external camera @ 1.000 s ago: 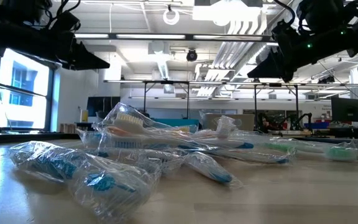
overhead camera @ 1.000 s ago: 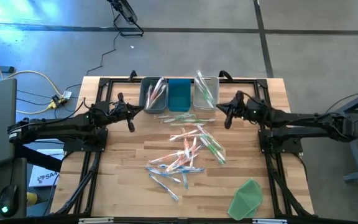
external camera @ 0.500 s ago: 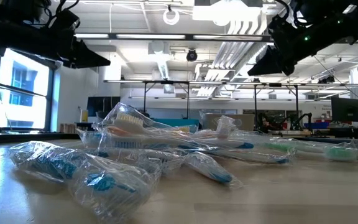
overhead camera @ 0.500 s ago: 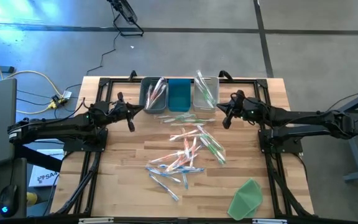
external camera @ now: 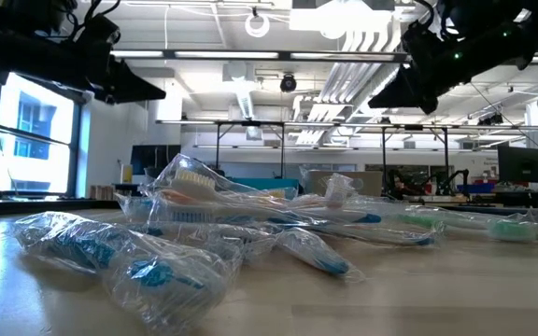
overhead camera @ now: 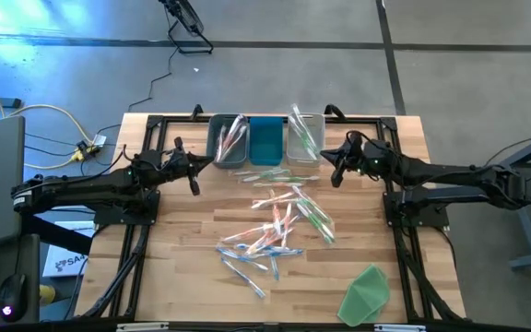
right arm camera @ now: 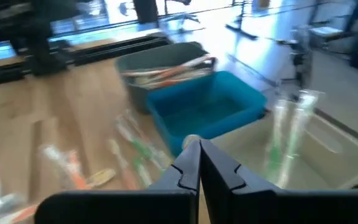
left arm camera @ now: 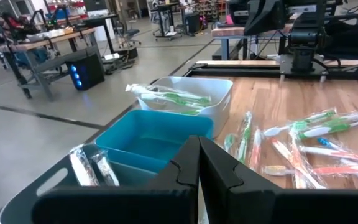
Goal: Pick & Place Toothbrushes
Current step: Put the orange toothbrush into the dark blue bin
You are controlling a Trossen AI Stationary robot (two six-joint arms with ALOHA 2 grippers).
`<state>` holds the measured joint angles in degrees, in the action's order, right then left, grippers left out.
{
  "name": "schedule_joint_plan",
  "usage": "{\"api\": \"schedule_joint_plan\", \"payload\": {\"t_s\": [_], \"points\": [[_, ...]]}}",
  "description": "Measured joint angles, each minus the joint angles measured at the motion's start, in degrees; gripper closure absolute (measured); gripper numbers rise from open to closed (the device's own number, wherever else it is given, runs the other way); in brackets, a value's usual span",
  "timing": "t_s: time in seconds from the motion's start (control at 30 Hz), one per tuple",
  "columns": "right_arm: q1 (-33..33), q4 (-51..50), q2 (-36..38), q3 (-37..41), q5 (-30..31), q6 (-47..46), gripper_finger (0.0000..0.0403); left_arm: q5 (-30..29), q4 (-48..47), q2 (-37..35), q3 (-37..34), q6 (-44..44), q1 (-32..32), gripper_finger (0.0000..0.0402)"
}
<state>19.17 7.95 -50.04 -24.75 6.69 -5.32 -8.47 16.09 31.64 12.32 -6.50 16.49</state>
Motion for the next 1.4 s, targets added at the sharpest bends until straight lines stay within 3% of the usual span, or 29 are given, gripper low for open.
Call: {"api": "schedule_joint_plan", "payload": {"t_s": [0.23, 0.33, 0.47, 0.63, 0.87, 1.13, 1.4], "points": [[4.4, 2.6, 0.0, 0.3, -7.3, 5.4, 0.0401, 3.0, 0.0, 0.2, 0.0, 10.1, 0.0, 0.0401], [8.4, 8.8, 0.0, 3.0, -11.6, 5.7, 0.0401, 7.3, 0.0, 1.3, 0.0, 14.7, 0.0, 0.0401], [15.1, 20.4, 0.2, 8.6, -20.1, 3.5, 0.0401, 7.6, 0.0, 4.7, 0.0, 17.6, -0.1, 0.0401], [20.9, 28.3, 0.2, 13.6, -21.7, -1.2, 0.0401, 7.2, 0.4, 9.9, 0.8, 19.2, -1.0, 0.0401], [24.3, 29.2, 0.2, 15.0, -22.8, -3.1, 0.0401, 1.5, 0.4, 18.0, 6.1, 16.0, -8.2, 0.0401], [29.4, 29.2, 0.2, 15.1, -35.6, -0.6, 0.0401, -3.8, 0.4, 23.2, 8.8, 16.0, -14.1, 0.0401], [35.3, 29.2, 0.2, 15.1, -40.8, -0.4, 0.0401, -12.7, 0.4, 23.8, 8.8, 21.7, -21.8, 0.0401]]}}
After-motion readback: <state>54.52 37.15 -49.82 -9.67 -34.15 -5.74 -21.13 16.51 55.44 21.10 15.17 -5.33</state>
